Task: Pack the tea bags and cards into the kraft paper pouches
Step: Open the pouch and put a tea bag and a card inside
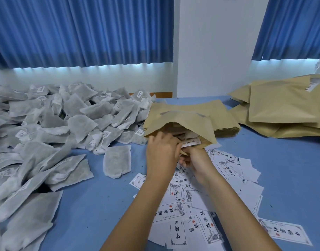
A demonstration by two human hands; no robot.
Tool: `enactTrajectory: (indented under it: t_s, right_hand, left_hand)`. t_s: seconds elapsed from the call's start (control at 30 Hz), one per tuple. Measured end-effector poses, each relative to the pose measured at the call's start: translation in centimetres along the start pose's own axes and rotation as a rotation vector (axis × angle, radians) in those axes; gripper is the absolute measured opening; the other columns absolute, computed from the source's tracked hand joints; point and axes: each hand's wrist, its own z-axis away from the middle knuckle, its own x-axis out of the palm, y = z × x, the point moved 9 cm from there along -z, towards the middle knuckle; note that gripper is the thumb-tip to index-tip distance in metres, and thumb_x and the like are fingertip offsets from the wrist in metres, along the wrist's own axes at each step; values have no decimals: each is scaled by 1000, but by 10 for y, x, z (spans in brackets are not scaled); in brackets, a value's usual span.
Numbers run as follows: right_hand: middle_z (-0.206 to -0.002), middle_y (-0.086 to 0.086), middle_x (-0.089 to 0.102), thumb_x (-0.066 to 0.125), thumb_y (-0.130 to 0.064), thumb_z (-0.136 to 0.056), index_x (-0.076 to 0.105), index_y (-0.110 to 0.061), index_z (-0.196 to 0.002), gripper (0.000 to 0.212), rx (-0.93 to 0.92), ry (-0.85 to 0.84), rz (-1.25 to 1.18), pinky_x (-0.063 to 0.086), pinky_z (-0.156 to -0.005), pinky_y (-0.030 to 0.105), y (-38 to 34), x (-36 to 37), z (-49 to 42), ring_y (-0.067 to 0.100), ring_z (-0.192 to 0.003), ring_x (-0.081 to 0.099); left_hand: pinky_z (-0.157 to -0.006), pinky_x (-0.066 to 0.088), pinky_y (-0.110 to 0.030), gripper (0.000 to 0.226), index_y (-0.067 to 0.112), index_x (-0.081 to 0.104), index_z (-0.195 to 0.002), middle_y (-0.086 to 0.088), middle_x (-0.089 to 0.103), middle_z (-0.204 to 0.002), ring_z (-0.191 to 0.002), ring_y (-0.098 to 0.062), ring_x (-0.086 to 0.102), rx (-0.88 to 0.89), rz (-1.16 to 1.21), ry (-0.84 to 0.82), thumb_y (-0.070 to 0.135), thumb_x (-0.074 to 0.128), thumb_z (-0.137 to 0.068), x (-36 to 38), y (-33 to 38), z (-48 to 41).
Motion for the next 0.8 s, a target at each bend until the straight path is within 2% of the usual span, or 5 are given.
enactTrajectory:
  t_s: [0.2,0.33,0.5,0.63,0.8]
  right_hand:
    - [-40,-2,49,41,3,-85,46,-14,-57,33,-23,63,299,29,-37,15,-3,-5,1,13,-41,44]
    - [-48,5,56,43,0,-91,54,-11,-66,29,-29,-88,304,35,-43,20,-1,12,5,19,-45,50]
    - [-54,8,64,45,-11,-93,58,-7,-82,18,-31,-243,454,43,-51,17,7,31,11,14,-48,50]
    - [-59,10,63,48,-6,-94,55,-1,-99,10,14,-48,171,37,-44,21,8,11,1,19,-46,46]
    - [-59,11,58,45,5,-90,57,-6,-64,31,-29,29,16,32,-39,21,-8,-5,1,15,-41,46]
  left_hand:
    - [-88,32,-31,16,20,59,-82,-1,65,-81,-80,-21,57,45,-143,-338,19,45,-89,39,6,8]
    - [-67,38,-29,6,18,56,-84,-5,65,-88,-86,-24,60,-62,-111,-483,12,54,-87,50,-18,8]
    - [-59,35,-26,13,15,63,-91,-4,64,-89,-77,-20,59,-317,-69,-253,9,51,-90,28,-47,-9]
    - [-60,40,-33,18,9,64,-94,-9,65,-88,-78,-26,60,-287,27,-168,18,49,-93,22,-38,-15]
    - [-62,35,-28,41,7,62,-76,-6,62,-78,-78,-21,58,-20,116,-254,33,41,-100,29,-2,-5]
